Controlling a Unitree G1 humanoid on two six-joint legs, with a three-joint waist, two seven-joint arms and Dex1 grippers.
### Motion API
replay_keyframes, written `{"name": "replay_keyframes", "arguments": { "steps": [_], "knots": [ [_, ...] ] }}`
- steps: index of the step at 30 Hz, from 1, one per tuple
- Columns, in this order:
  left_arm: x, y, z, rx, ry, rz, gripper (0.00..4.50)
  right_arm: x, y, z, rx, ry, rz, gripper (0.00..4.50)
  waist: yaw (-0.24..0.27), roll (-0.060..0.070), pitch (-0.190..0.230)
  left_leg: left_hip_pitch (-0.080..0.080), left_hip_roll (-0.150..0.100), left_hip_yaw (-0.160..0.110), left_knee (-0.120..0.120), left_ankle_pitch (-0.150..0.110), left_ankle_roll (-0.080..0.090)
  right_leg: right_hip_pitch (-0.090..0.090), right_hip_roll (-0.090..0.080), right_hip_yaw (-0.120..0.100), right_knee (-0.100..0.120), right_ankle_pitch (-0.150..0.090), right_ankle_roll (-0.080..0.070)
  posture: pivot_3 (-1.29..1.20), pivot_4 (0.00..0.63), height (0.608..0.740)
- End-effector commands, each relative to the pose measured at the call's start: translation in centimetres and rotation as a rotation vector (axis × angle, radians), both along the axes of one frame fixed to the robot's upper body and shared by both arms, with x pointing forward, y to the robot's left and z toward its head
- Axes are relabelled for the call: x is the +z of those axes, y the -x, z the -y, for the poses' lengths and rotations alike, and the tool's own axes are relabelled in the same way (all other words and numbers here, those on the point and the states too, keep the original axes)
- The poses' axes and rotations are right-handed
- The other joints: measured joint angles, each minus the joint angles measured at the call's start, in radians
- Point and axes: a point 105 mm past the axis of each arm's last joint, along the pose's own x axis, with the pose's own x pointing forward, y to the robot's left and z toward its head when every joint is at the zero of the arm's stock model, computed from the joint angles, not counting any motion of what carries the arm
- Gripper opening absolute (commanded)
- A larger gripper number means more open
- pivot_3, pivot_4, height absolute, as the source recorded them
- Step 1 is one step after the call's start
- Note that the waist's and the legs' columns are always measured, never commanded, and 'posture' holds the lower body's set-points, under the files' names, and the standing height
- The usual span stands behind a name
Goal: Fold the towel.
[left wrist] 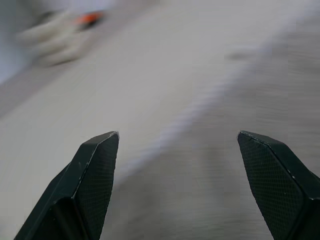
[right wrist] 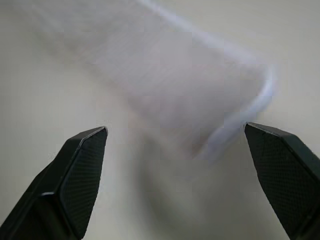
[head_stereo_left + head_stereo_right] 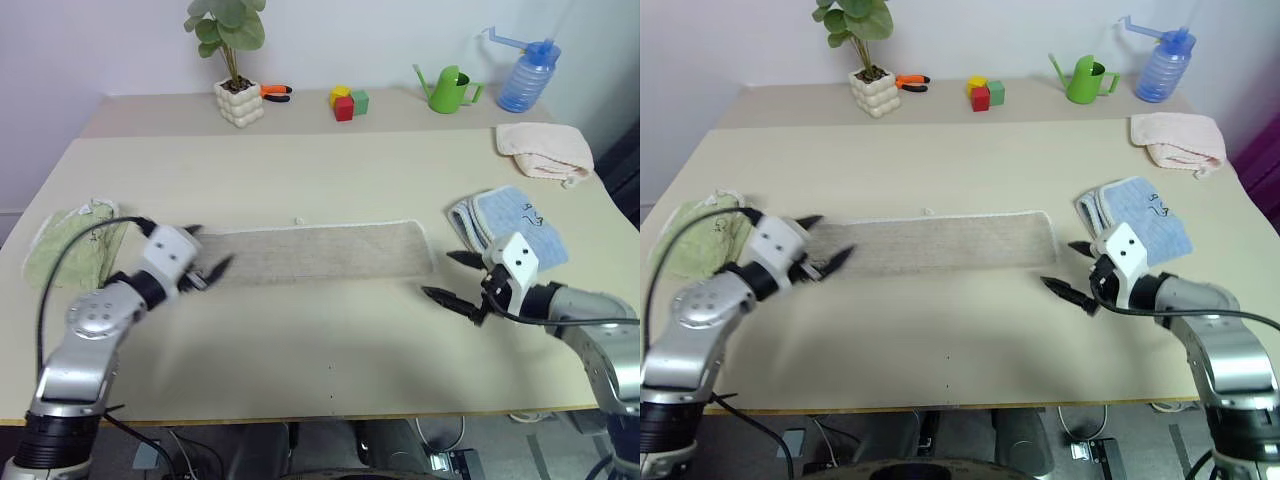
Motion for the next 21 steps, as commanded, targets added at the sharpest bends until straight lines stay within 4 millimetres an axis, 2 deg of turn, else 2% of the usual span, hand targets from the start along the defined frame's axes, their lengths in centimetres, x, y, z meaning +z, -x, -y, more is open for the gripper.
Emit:
{"name": "replay_keyframes", "arguments": {
  "steps": [1,4,8,13,19,21],
  "knots": [
    [0.7,1.6,4.3,-0.187,-0.001,0.040,3.88,0.5,1.1,-0.4,-0.113,-0.157,-0.063,4.46,-0.002,0.000,0.000,0.001,0.000,0.000,0.000,0.000,0.000,0.001,0.000,0.000,0.000,0.000,0.000,0.00,0.150,0.727],
    [0.7,2.7,7.1,-0.299,0.062,0.012,3.88,-0.9,1.1,-1.3,-0.258,-0.300,-0.176,4.46,-0.004,0.000,0.000,0.006,0.001,0.002,-0.001,0.000,0.000,0.004,0.001,0.001,0.001,0.000,0.000,0.00,0.150,0.727],
    [0.8,3.4,8.6,-0.354,0.124,-0.013,3.88,-1.7,0.3,-2.6,-0.394,-0.439,-0.254,4.46,-0.004,0.000,0.000,0.008,0.001,0.002,-0.001,0.000,0.000,0.006,0.002,0.001,0.001,0.000,0.000,0.00,0.150,0.727],
    [0.6,3.4,8.1,-0.337,0.132,-0.037,3.88,-2.1,-2.1,-3.1,-0.578,-0.632,-0.310,4.46,-0.006,0.000,-0.001,0.009,0.001,0.002,-0.001,0.000,0.000,0.006,0.004,0.001,0.001,0.000,0.000,0.00,0.150,0.727],
    [0.3,3.2,7.6,-0.312,0.123,-0.041,3.88,-2.3,-4.2,-2.9,-0.662,-0.692,-0.355,4.46,-0.006,-0.001,-0.001,0.009,0.000,0.002,-0.001,0.000,0.000,0.007,0.003,0.001,0.001,0.000,0.000,0.00,0.150,0.727],
    [0.2,3.1,7.5,-0.296,0.131,-0.040,3.88,-1.8,-5.3,-3.0,-0.677,-0.731,-0.352,3.93,-0.008,-0.001,-0.001,0.009,0.000,0.003,-0.001,0.000,0.000,0.007,0.003,0.001,0.001,0.000,0.000,0.00,0.150,0.727]
  ]
}}
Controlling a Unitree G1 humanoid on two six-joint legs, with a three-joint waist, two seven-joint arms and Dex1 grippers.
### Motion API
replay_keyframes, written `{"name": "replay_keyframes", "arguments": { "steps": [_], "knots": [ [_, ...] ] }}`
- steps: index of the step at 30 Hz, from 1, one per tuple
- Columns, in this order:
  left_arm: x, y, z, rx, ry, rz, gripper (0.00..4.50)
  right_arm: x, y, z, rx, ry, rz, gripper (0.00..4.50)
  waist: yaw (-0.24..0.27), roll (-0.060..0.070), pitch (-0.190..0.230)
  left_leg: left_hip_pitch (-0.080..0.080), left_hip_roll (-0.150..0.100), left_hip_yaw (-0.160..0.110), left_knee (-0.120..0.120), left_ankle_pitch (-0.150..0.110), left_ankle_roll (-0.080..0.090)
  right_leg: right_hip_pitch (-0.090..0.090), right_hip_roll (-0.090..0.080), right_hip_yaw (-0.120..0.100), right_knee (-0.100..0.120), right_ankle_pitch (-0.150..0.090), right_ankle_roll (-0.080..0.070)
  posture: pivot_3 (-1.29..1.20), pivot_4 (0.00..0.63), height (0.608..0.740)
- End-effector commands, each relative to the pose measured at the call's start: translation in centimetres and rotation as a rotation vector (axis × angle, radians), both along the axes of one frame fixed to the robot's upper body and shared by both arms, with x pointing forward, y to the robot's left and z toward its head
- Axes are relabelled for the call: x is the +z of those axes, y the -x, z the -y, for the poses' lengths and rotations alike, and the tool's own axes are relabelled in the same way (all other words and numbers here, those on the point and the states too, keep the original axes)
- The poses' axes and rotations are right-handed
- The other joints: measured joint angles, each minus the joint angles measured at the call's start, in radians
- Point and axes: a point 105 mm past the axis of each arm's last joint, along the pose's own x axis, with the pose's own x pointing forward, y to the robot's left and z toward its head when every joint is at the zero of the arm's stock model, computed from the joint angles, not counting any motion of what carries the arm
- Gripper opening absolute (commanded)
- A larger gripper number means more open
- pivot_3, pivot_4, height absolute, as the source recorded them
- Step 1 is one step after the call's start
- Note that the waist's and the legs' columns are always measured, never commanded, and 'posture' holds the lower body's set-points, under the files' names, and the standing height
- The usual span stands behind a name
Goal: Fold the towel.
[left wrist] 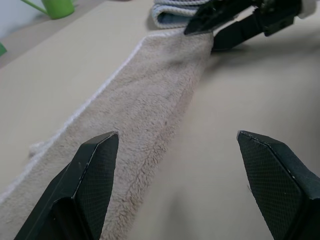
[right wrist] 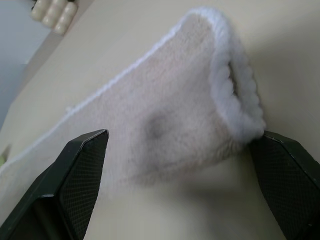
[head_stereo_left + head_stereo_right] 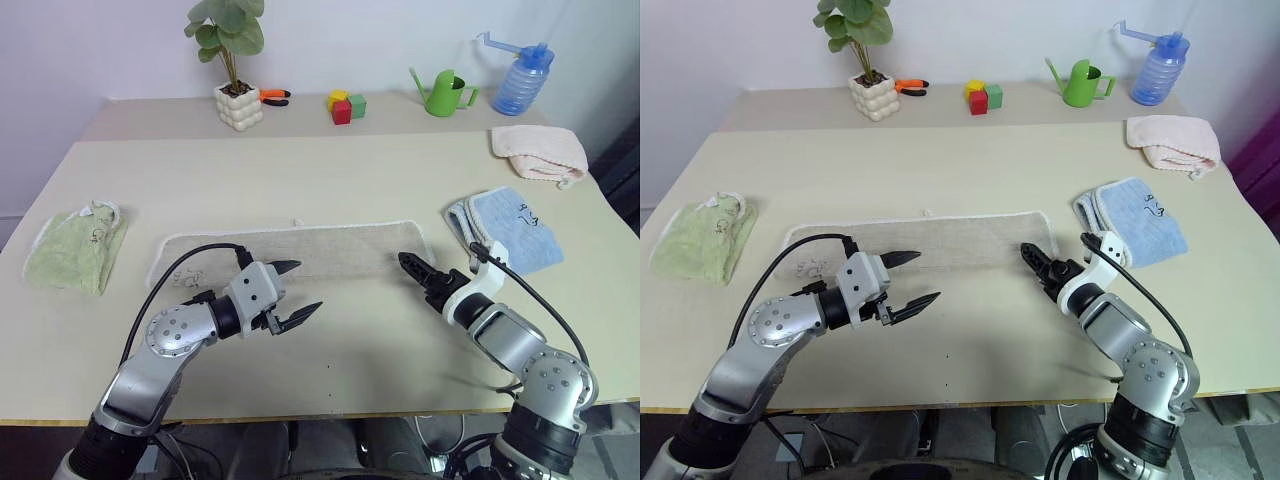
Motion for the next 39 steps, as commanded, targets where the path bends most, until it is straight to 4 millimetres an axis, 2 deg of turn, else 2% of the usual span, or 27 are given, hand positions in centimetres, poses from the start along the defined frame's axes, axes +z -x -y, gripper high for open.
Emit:
{"name": "replay_keyframes", "arguments": {
  "steps": [1,6,8,12,17,19,21,24,27,30,35,39],
  "knots": [
    [0.9,0.0,-0.2,0.022,0.024,0.042,3.88,0.1,-1.4,0.5,-0.064,-0.050,-0.018,3.59,-0.001,0.000,0.000,0.000,0.000,0.000,0.000,0.000,0.000,0.000,0.000,0.000,0.000,0.000,0.000,0.00,0.150,0.727],
    [0.5,0.3,0.1,0.032,0.025,0.038,3.88,0.5,-1.7,0.7,-0.075,-0.047,-0.007,1.23,-0.002,0.000,0.000,-0.001,0.000,0.000,-0.001,0.000,0.001,-0.001,0.001,0.000,0.000,0.000,0.000,0.00,0.150,0.727],
    [0.4,0.3,0.1,0.037,0.028,0.034,3.88,0.8,-1.6,1.3,-0.093,-0.042,0.005,0.12,-0.002,0.000,0.000,-0.001,0.000,0.000,-0.001,0.000,0.001,-0.001,0.000,0.000,0.000,0.000,0.000,0.00,0.150,0.727],
    [0.1,0.4,0.2,0.040,0.026,0.032,3.88,1.7,-1.1,1.9,-0.107,-0.041,0.052,0.04,0.001,0.001,0.000,-0.001,0.000,0.000,-0.001,0.000,0.001,0.000,0.000,0.000,0.000,0.000,0.000,0.00,0.150,0.727],
    [-0.2,-0.2,0.1,0.046,0.017,0.029,3.88,4.0,0.4,5.3,-0.114,0.117,0.159,0.04,0.003,0.001,0.000,-0.001,0.000,0.001,-0.001,-0.001,0.001,-0.001,0.000,0.000,-0.001,0.000,0.001,0.00,0.150,0.727],
    [-0.3,-0.4,0.1,0.041,0.013,0.031,3.88,5.4,0.6,5.5,-0.078,0.190,0.213,0.04,-0.001,0.001,0.000,-0.001,0.000,0.001,-0.001,-0.001,0.001,0.000,0.000,0.000,-0.001,0.000,0.001,0.00,0.150,0.727],
    [-0.2,-0.6,0.1,0.038,0.013,0.032,3.88,7.0,0.7,4.2,0.026,0.294,0.284,0.04,-0.004,0.002,0.001,0.000,0.001,0.002,-0.001,-0.001,0.001,0.000,0.001,0.000,-0.001,0.000,0.001,0.00,0.150,0.727],
    [-0.2,-0.9,0.1,0.034,0.012,0.035,3.88,7.9,1.2,0.5,0.253,0.484,0.359,0.04,-0.008,0.002,0.001,0.000,0.002,0.002,-0.001,-0.001,0.001,-0.001,0.002,0.001,-0.001,-0.001,0.000,0.00,0.150,0.727],
    [-0.2,-1.1,0.2,0.033,0.013,0.038,3.88,6.6,1.6,-3.0,0.467,0.667,0.386,0.04,-0.007,0.001,0.001,0.000,0.002,0.002,-0.001,-0.001,0.002,-0.001,0.003,0.001,-0.001,-0.001,0.000,0.00,0.150,0.727],
    [-0.2,-1.1,0.3,0.037,0.013,0.041,3.88,4.6,1.6,-5.2,0.609,0.807,0.391,0.04,0.001,0.001,0.001,-0.001,0.002,0.002,-0.001,-0.001,0.002,-0.001,0.002,0.001,-0.002,-0.001,0.000,0.00,0.150,0.727],
    [-0.3,-0.9,0.0,0.069,0.015,0.041,3.88,2.8,0.8,-7.7,0.673,0.820,0.403,0.04,0.004,0.000,0.002,-0.001,0.000,0.002,-0.001,-0.001,0.002,-0.001,0.000,0.000,-0.003,-0.001,0.001,0.00,0.150,0.727],
    [-0.3,-0.5,-0.3,0.086,0.014,0.039,3.88,2.2,0.6,-8.6,0.691,0.807,0.404,0.04,0.004,0.000,0.002,-0.002,0.000,0.001,-0.001,-0.001,0.002,-0.001,0.000,0.001,-0.003,-0.001,0.001,0.00,0.150,0.727]
  ]
}}
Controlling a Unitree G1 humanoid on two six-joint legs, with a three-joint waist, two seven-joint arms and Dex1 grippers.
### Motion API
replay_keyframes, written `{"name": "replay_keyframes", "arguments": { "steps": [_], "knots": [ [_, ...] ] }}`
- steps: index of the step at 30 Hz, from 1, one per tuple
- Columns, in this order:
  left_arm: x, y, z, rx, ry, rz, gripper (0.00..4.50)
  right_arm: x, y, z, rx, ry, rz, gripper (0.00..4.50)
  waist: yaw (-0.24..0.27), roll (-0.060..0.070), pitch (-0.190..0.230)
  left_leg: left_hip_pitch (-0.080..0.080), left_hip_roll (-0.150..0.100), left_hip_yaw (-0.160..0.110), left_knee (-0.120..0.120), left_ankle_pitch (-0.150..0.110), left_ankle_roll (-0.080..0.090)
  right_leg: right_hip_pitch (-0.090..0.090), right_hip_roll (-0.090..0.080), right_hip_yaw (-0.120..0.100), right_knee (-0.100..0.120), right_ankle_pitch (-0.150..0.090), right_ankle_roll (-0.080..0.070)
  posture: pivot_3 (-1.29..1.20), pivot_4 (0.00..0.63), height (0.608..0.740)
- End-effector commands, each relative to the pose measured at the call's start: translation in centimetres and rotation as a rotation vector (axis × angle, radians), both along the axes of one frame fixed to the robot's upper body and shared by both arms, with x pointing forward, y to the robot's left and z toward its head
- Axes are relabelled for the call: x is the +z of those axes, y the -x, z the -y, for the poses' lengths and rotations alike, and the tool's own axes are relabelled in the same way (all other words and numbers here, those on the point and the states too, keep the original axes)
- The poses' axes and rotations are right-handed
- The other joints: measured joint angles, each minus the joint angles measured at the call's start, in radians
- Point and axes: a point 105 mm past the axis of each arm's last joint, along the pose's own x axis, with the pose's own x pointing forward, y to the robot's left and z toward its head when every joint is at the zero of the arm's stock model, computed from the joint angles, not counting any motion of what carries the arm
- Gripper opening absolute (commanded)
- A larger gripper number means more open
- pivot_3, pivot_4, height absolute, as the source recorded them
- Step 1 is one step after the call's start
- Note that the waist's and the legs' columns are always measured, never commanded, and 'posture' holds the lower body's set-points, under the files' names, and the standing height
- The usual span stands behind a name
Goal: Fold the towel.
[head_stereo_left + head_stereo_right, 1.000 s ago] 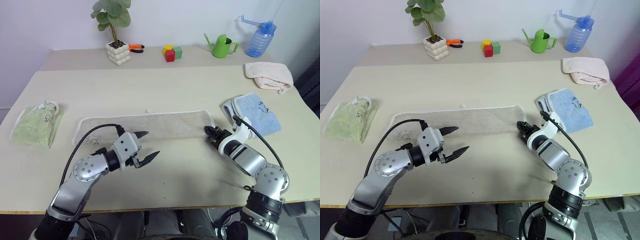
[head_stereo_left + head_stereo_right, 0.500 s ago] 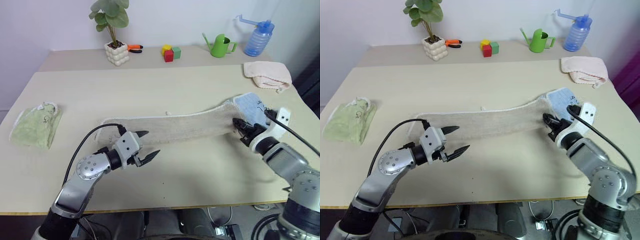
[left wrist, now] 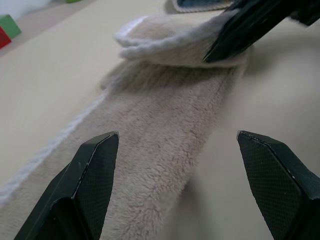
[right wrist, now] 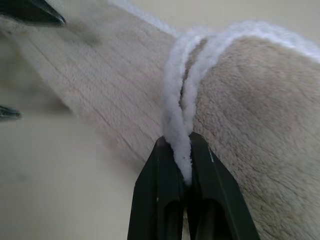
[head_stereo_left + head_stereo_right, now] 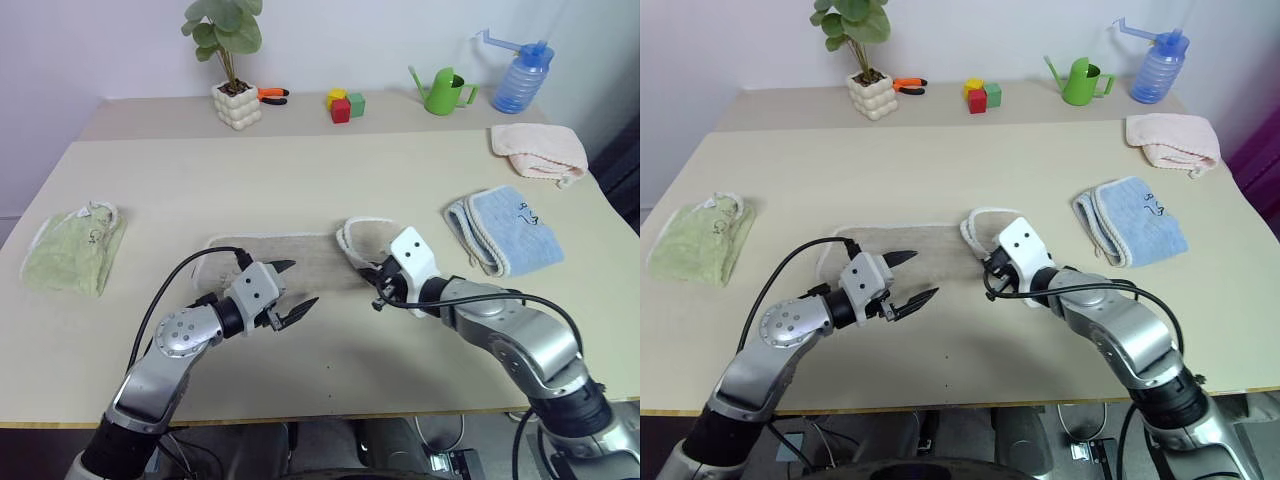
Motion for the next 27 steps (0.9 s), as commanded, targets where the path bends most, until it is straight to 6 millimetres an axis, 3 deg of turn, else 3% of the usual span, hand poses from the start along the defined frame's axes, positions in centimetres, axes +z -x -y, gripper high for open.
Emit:
{"name": "replay_keyframes", "arguments": {
  "steps": [1,6,9,13,16,18,21,22,27],
  "knots": [
    [1.1,0.3,0.0,0.008,0.004,0.046,3.88,0.5,-0.2,-0.6,0.022,0.001,0.045,0.04,0.002,0.000,0.000,0.000,0.000,0.000,0.000,0.000,0.000,0.000,0.000,0.000,0.000,0.000,0.000,0.00,0.150,0.727],
    [1.1,0.3,0.0,0.016,0.003,0.045,3.88,-0.1,0.2,-1.3,0.076,-0.001,0.020,0.04,0.001,0.000,0.000,0.000,0.000,0.000,0.000,0.000,0.000,0.000,0.000,0.000,0.000,0.000,0.000,0.00,0.150,0.727],
    [1.1,0.3,0.0,0.018,0.000,0.044,3.88,0.7,0.1,-1.2,0.071,-0.020,0.053,0.87,0.000,0.000,0.000,0.000,0.000,0.000,0.000,0.000,0.000,0.000,0.000,0.000,0.000,0.000,0.000,0.00,0.150,0.727],
    [1.2,0.1,-0.1,0.020,-0.002,0.045,3.88,2.0,0.3,-0.6,0.092,-0.049,0.102,2.76,0.000,0.000,0.000,0.000,0.000,0.000,0.000,0.000,0.000,0.000,0.000,0.000,0.000,0.000,0.000,0.00,0.150,0.727],
    [1.3,0.0,-0.3,0.023,-0.004,0.046,3.88,3.3,1.1,0.3,0.139,-0.078,0.135,2.62,0.003,0.000,0.000,0.000,-0.001,0.000,0.000,0.000,0.000,0.000,0.000,-0.001,0.000,0.000,0.000,0.00,0.150,0.727],
    [1.6,-0.5,-0.7,0.041,0.001,0.050,3.88,4.1,0.8,1.4,0.121,-0.099,0.153,1.86,0.002,0.000,0.000,0.000,-0.001,0.000,0.000,0.000,0.000,0.001,0.000,-0.001,0.000,0.000,0.000,0.00,0.150,0.727],
    [2.0,-1.0,-1.1,0.060,0.019,0.054,3.88,4.8,-0.8,2.7,0.030,-0.138,0.179,0.29,-0.001,-0.001,0.000,0.000,0.000,0.000,0.000,0.000,0.000,0.001,0.000,-0.001,0.000,0.000,0.000,0.00,0.150,0.727],
    [2.0,-1.0,-1.1,0.061,0.025,0.054,3.88,4.7,-1.4,2.8,0.003,-0.135,0.190,0.04,-0.004,-0.001,0.000,0.001,0.000,0.000,0.000,0.000,0.000,0.001,0.000,-0.001,0.000,0.000,0.000,0.00,0.150,0.727],
    [2.0,-1.1,-1.0,0.066,0.036,0.052,3.88,3.1,-3.3,2.0,-0.036,-0.132,0.169,0.04,-0.002,0.000,0.000,0.000,0.000,0.000,0.000,0.000,0.000,0.000,0.000,-0.001,0.000,0.000,0.000,0.00,0.150,0.727]
  ]
}}
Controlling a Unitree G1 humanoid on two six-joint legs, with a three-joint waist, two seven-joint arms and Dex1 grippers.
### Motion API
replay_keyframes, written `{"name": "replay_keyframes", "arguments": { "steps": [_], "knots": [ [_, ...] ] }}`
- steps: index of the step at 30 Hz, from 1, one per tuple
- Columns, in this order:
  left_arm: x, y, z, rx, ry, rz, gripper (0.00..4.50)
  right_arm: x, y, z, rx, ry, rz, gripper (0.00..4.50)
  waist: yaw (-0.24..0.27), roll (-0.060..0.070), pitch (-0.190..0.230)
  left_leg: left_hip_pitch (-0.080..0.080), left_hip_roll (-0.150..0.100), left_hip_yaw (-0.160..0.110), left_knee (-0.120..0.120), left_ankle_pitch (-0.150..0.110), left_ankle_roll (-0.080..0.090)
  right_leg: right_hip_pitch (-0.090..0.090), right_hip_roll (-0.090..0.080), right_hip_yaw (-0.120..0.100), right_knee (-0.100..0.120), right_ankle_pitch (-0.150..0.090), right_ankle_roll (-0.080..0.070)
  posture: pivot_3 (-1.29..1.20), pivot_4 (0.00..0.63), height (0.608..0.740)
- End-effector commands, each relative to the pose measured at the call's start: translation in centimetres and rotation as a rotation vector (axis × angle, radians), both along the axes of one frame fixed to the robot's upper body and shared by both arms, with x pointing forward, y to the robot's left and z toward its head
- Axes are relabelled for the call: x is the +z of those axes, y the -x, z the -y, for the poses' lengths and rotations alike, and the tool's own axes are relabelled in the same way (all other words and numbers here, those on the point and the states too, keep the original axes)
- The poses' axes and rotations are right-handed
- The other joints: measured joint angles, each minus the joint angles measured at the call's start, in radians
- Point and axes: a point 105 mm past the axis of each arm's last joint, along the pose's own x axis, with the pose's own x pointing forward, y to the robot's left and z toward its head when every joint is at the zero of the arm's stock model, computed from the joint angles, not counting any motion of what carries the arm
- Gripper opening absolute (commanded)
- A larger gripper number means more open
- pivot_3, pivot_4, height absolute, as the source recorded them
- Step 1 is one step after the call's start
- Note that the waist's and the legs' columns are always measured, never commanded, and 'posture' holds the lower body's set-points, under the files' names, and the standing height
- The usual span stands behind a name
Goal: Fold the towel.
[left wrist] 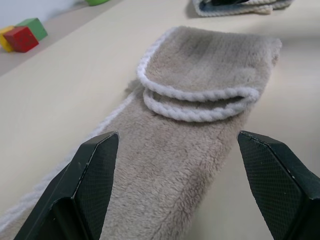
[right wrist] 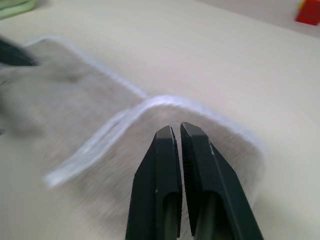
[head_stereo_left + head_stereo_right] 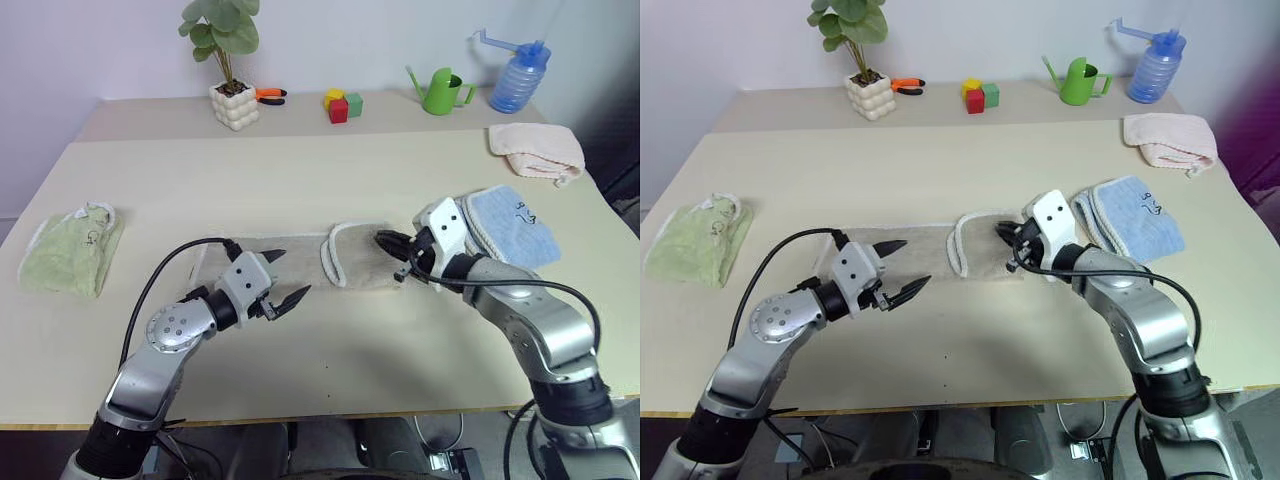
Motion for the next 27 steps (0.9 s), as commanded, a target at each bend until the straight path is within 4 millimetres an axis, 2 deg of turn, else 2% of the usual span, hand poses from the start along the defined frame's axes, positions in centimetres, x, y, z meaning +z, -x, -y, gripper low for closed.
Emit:
{"name": "replay_keyframes", "arguments": {
  "steps": [1,5,7,10,12,15,18,21,24,25,27],
  "knots": [
    [0.7,-0.2,-0.1,0.012,0.025,0.024,3.88,-0.8,-0.9,-1.0,0.010,0.017,0.013,0.04,0.001,0.000,0.000,0.000,0.000,0.000,0.000,0.000,0.000,0.000,0.000,0.000,0.000,0.000,0.000,0.00,0.150,0.727],
    [0.8,-0.1,0.0,0.030,0.047,0.023,3.88,-4.7,-1.7,-1.8,-0.005,0.048,-0.077,0.04,0.003,0.000,0.000,0.000,-0.001,0.000,0.000,0.000,0.000,0.000,-0.001,0.000,0.000,0.000,0.000,0.00,0.150,0.727],
    [0.9,0.0,-0.2,0.041,0.047,0.024,3.88,-6.7,-1.5,-1.9,0.002,0.091,-0.110,0.04,0.002,0.000,0.000,0.000,-0.001,0.000,0.000,0.000,0.000,0.000,-0.001,0.000,0.000,0.000,0.000,0.00,0.150,0.727],
    [0.9,0.2,-0.8,0.070,0.050,0.023,3.88,-7.6,-1.0,-1.9,0.024,0.102,-0.115,0.04,0.002,-0.001,-0.001,0.000,-0.001,0.000,0.000,0.000,0.000,0.000,-0.001,0.000,0.000,0.000,0.000,0.00,0.150,0.727],
    [1.0,0.3,-1.2,0.091,0.056,0.018,3.88,-7.2,-0.8,-1.9,0.035,0.112,-0.080,0.04,0.002,-0.001,-0.001,0.001,-0.001,0.000,0.000,0.000,0.000,0.001,-0.001,0.000,0.000,0.000,0.000,0.00,0.150,0.727],
    [1.0,0.5,-1.8,0.114,0.062,0.008,3.88,-5.1,-0.9,-1.9,0.038,0.077,0.006,0.04,0.003,-0.001,-0.001,0.001,-0.001,0.000,0.000,0.000,0.000,0.001,-0.001,0.000,0.000,0.000,0.000,0.00,0.150,0.727],
    [1.1,1.1,-2.9,0.187,0.146,-0.044,3.88,-1.1,-0.8,-2.3,0.091,0.090,0.196,0.04,0.002,0.000,0.000,0.000,-0.001,0.000,0.000,0.000,0.000,0.001,-0.001,0.000,0.000,0.000,0.000,0.00,0.150,0.727],
    [0.6,2.4,-3.9,0.233,0.201,-0.113,3.88,0.7,0.0,-3.2,0.195,0.170,0.319,0.85,-0.004,0.000,0.000,0.000,0.000,0.000,0.000,0.000,0.000,-0.001,-0.001,0.000,0.000,0.000,0.000,0.00,0.150,0.727],
    [-0.6,3.8,-4.9,0.264,0.223,-0.206,3.88,0.8,1.1,-4.3,0.314,0.247,0.351,2.21,-0.002,-0.001,0.000,0.000,0.000,0.000,0.000,0.000,0.000,-0.001,-0.001,0.000,0.000,0.000,0.000,0.00,0.150,0.727],
    [-0.7,4.2,-5.2,0.282,0.270,-0.249,4.41,0.7,1.6,-4.7,0.364,0.279,0.361,2.77,-0.001,-0.001,0.000,0.000,0.000,-0.001,0.000,0.000,0.000,0.000,0.000,0.000,0.000,0.000,0.000,0.00,0.150,0.727],
    [-0.8,4.6,-5.7,0.323,0.362,-0.317,4.50,0.6,2.1,-5.2,0.425,0.316,0.377,3.73,0.002,-0.001,0.000,0.000,0.000,-0.001,0.000,0.000,0.000,0.000,0.000,0.000,0.000,0.000,0.000,0.00,0.150,0.727]
  ]
}}
